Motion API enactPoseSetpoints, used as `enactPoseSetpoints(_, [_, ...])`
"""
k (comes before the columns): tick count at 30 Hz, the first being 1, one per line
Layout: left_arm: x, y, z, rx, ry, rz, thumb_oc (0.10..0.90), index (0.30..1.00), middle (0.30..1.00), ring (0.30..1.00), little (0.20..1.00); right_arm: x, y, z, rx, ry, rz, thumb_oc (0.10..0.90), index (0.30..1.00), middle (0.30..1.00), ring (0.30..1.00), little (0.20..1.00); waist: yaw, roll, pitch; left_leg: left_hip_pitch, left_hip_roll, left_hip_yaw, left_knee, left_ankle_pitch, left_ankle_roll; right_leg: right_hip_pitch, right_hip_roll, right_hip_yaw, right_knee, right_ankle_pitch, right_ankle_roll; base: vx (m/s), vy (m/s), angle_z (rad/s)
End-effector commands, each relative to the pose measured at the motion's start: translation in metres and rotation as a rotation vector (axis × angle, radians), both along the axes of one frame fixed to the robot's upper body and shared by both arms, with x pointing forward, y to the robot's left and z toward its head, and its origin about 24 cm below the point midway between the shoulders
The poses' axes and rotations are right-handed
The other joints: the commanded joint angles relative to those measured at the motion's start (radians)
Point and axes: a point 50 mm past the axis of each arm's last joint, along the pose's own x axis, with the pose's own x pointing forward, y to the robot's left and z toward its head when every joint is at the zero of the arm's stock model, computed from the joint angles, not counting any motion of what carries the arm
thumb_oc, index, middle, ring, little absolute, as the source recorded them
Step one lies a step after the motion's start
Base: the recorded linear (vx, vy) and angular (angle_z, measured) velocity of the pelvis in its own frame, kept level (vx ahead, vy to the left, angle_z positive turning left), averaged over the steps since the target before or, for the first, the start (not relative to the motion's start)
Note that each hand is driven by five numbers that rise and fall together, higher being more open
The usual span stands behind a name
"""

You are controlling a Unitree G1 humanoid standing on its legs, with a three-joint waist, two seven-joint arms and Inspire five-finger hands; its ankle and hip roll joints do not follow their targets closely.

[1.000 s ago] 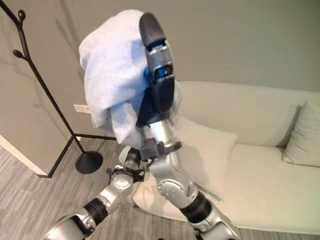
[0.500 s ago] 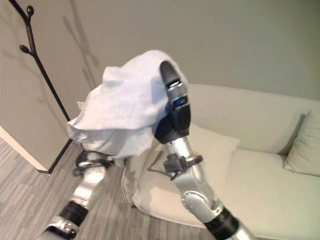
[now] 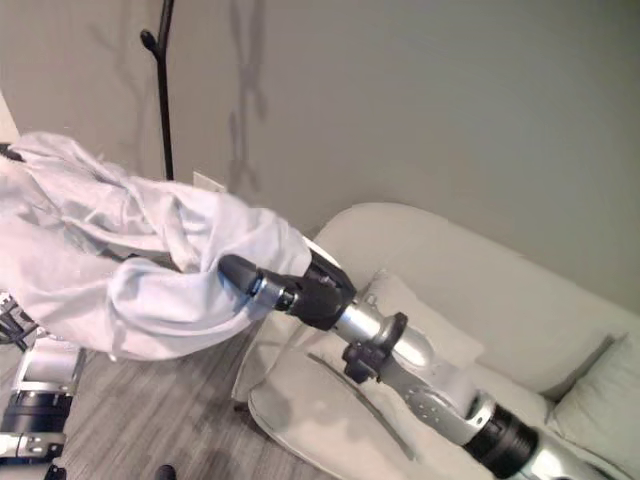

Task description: Hang the clothes on the sofa on the clothes rack.

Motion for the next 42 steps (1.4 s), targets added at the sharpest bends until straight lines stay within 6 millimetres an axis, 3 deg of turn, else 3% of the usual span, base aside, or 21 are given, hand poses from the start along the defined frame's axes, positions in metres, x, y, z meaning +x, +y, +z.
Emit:
enactPoseSetpoints(1, [-0.003,-0.033,0.077,0.263,-0.343,-0.073,0.400,0.300,0.300,0.300,0.300,0.001,-0.019,0.050,0.163,-0.257,-0.075,0.400,0.300,0.300,0.300,0.300,0.000,0.086,-0.066,0.025,0.058,-0.031,-0.023,-0.077,-0.038,0.048,-0.109,0.013,0.021,-0.028,0.112,0.11,0.413,0.43])
enactPoseSetpoints(3, [-0.005,-0.035,0.091,0.366,-0.379,-0.020,0.400,0.300,0.300,0.300,0.300,0.007,-0.023,0.046,0.280,-0.242,-0.150,0.400,0.300,0.300,0.300,0.300,-0.002,0.087,-0.061,0.041,0.000,-0.017,-0.023,-0.119,0.008,0.013,-0.164,0.024,0.090,0.019,0.132,0.15,0.528,0.24])
enactPoseSetpoints(8, [-0.006,-0.039,0.094,0.434,-0.390,-0.011,0.400,0.300,0.300,0.300,0.300,0.009,-0.023,0.046,0.351,-0.251,-0.171,0.400,0.300,0.300,0.300,0.300,-0.007,0.109,-0.038,0.110,-0.064,0.011,-0.023,-0.179,0.057,-0.031,-0.244,-0.008,0.270,0.125,0.141,0.14,0.362,-0.07])
enactPoseSetpoints(11, [-0.006,-0.040,0.094,0.450,-0.381,-0.021,0.400,0.300,0.300,0.300,0.300,0.010,-0.024,0.046,0.333,-0.258,-0.173,0.400,0.300,0.300,0.300,0.300,-0.011,0.121,-0.023,0.140,-0.074,0.029,-0.023,-0.200,0.069,-0.061,-0.257,-0.048,0.377,0.107,0.138,0.13,0.290,-0.23])
enactPoseSetpoints(14, [-0.006,-0.044,0.087,0.431,-0.361,-0.066,0.400,0.300,0.300,0.300,0.300,0.008,-0.027,0.048,0.242,-0.305,-0.166,0.400,0.300,0.300,0.300,0.300,-0.041,0.134,-0.012,0.163,-0.069,0.037,-0.023,-0.195,0.056,-0.134,-0.097,-0.023,0.398,-0.056,0.088,0.10,0.116,-0.16])
enactPoseSetpoints(15, [-0.007,-0.044,0.087,0.428,-0.360,-0.066,0.400,0.300,0.300,0.300,0.300,0.008,-0.027,0.048,0.239,-0.305,-0.166,0.400,0.300,0.300,0.300,0.300,-0.040,0.138,-0.014,0.163,-0.065,0.039,-0.023,-0.197,0.052,-0.134,-0.092,-0.023,0.396,-0.059,0.083,0.10,0.026,-0.02])
enactPoseSetpoints(16, [-0.005,-0.045,0.081,0.406,-0.336,-0.089,0.400,0.300,0.300,0.300,0.300,0.008,-0.031,0.048,0.197,-0.306,-0.168,0.400,0.300,0.300,0.300,0.300,-0.049,0.135,-0.010,0.165,-0.071,0.030,-0.023,-0.189,0.041,-0.151,-0.001,-0.005,0.343,-0.102,0.074,0.11,0.004,0.03])
enactPoseSetpoints(18, [-0.004,-0.048,0.076,0.382,-0.326,-0.125,0.400,0.300,0.300,0.300,0.300,0.007,-0.036,0.045,0.168,-0.300,-0.191,0.400,0.300,0.300,0.300,0.300,-0.067,0.128,-0.010,0.161,-0.082,0.024,-0.023,-0.177,0.038,-0.182,0.076,0.040,0.288,-0.094,0.057,0.05,0.005,0.04])
enactPoseSetpoints(22, [-0.002,-0.052,0.060,0.335,-0.267,-0.181,0.400,0.300,0.300,0.300,0.300,0.006,-0.041,0.038,0.162,-0.271,-0.222,0.400,0.300,0.300,0.300,0.300,-0.075,0.113,-0.022,0.191,-0.105,-0.007,-0.023,-0.192,0.041,-0.160,0.130,0.151,0.185,-0.057,0.043,0.16,-0.021,0.39])
enactPoseSetpoints(24, [-0.004,-0.051,0.055,0.311,-0.254,-0.184,0.400,0.300,0.300,0.300,0.300,0.006,-0.043,0.036,0.168,-0.252,-0.224,0.400,0.300,0.300,0.300,0.300,-0.070,0.112,-0.029,0.203,-0.109,-0.008,-0.023,-0.188,0.038,-0.139,0.129,0.160,0.152,-0.039,0.042,0.18,-0.041,0.48])
enactPoseSetpoints(27, [-0.007,-0.056,0.052,0.299,-0.248,-0.246,0.400,0.300,0.300,0.300,0.300,0.008,-0.046,0.034,0.155,-0.241,-0.245,0.400,0.300,0.300,0.300,0.300,-0.053,0.102,-0.025,0.154,-0.103,0.003,0.148,-0.238,0.027,-0.062,0.118,0.151,0.076,-0.024,0.037,0.15,-0.058,0.11])
enactPoseSetpoints(29, [-0.006,-0.058,0.051,0.302,-0.239,-0.261,0.400,0.300,0.300,0.300,0.300,0.011,-0.050,0.035,0.132,-0.241,-0.259,0.400,0.300,0.300,0.300,0.300,-0.045,0.090,-0.011,0.086,-0.069,0.018,0.319,-0.219,0.003,-0.025,0.111,0.140,0.064,-0.037,0.022,0.09,-0.081,0.16])
enactPoseSetpoints(30, [-0.006,-0.059,0.052,0.288,-0.248,-0.272,0.400,0.300,0.300,0.300,0.300,0.013,-0.053,0.035,0.117,-0.241,-0.283,0.400,0.300,0.300,0.300,0.300,-0.050,0.085,-0.003,0.017,-0.001,0.045,0.459,-0.193,-0.012,-0.003,0.108,0.118,0.059,-0.058,0.003,0.16,-0.056,0.15])
enactPoseSetpoints(32, [-0.005,-0.058,0.052,0.276,-0.250,-0.266,0.400,0.300,0.300,0.300,0.300,0.015,-0.056,0.036,0.086,-0.251,-0.313,0.400,0.300,0.300,0.300,0.300,-0.054,0.081,-0.006,-0.004,0.083,0.074,0.501,-0.175,-0.013,0.015,0.100,0.118,0.064,-0.085,-0.005,0.15,-0.016,0.25])
enactPoseSetpoints(33, [-0.005,-0.057,0.052,0.275,-0.250,-0.265,0.400,0.300,0.300,0.300,0.300,0.015,-0.056,0.036,0.084,-0.250,-0.314,0.400,0.300,0.300,0.300,0.300,-0.052,0.084,-0.005,-0.002,0.088,0.075,0.506,-0.181,-0.016,0.016,0.104,0.122,0.067,-0.089,-0.006,0.10,0.016,0.32])
enactPoseSetpoints(36, [-0.007,-0.049,0.056,0.303,-0.256,-0.213,0.400,0.300,0.300,0.300,0.300,0.016,-0.061,0.042,-0.036,-0.312,-0.357,0.400,0.300,0.300,0.300,0.300,-0.046,0.062,-0.019,0.024,0.157,0.064,0.379,-0.141,-0.015,0.024,0.068,0.138,0.072,-0.104,0.002,0.16,0.098,-0.16])
enactPoseSetpoints(37, [-0.007,-0.046,0.061,0.339,-0.261,-0.183,0.400,0.300,0.300,0.300,0.300,0.014,-0.065,0.050,-0.122,-0.368,-0.359,0.400,0.300,0.300,0.300,0.300,-0.055,0.062,-0.030,0.053,0.199,0.069,0.212,-0.052,-0.032,0.012,0.052,0.135,0.087,-0.119,0.000,0.19,0.202,-0.41])
enactPoseSetpoints(39, [-0.005,-0.046,0.069,0.361,-0.296,-0.160,0.400,0.300,0.300,0.300,0.300,0.012,-0.068,0.062,-0.224,-0.447,-0.361,0.400,0.300,0.300,0.300,0.300,-0.066,0.073,-0.034,0.066,0.243,0.050,0.033,0.067,-0.060,-0.001,0.041,0.140,0.116,-0.145,-0.002,0.13,0.184,-0.19])
enactPoseSetpoints(40, [-0.005,-0.046,0.069,0.361,-0.296,-0.160,0.400,0.300,0.300,0.300,0.300,0.012,-0.068,0.062,-0.225,-0.446,-0.361,0.400,0.300,0.300,0.300,0.300,-0.066,0.073,-0.034,0.069,0.242,0.050,0.030,0.067,-0.061,0.001,0.041,0.139,0.118,-0.148,-0.001,0.11,0.177,-0.05])
enactPoseSetpoints(41, [-0.006,-0.043,0.074,0.374,-0.321,-0.136,0.400,0.300,0.300,0.300,0.300,0.012,-0.068,0.070,-0.290,-0.503,-0.367,0.400,0.300,0.300,0.300,0.300,-0.066,0.083,-0.032,0.055,0.265,0.020,-0.023,0.112,-0.079,0.000,0.038,0.146,0.129,-0.157,0.001,0.21,0.303,-0.17])
enactPoseSetpoints(42, [-0.009,-0.042,0.081,0.401,-0.372,-0.096,0.400,0.300,0.300,0.300,0.300,0.012,-0.072,0.081,-0.323,-0.576,-0.408,0.400,0.300,0.300,0.300,0.300,-0.059,0.100,-0.028,0.016,0.287,-0.088,-0.023,0.109,-0.108,0.006,0.028,0.176,0.155,-0.174,0.007,0.20,0.301,-0.24])
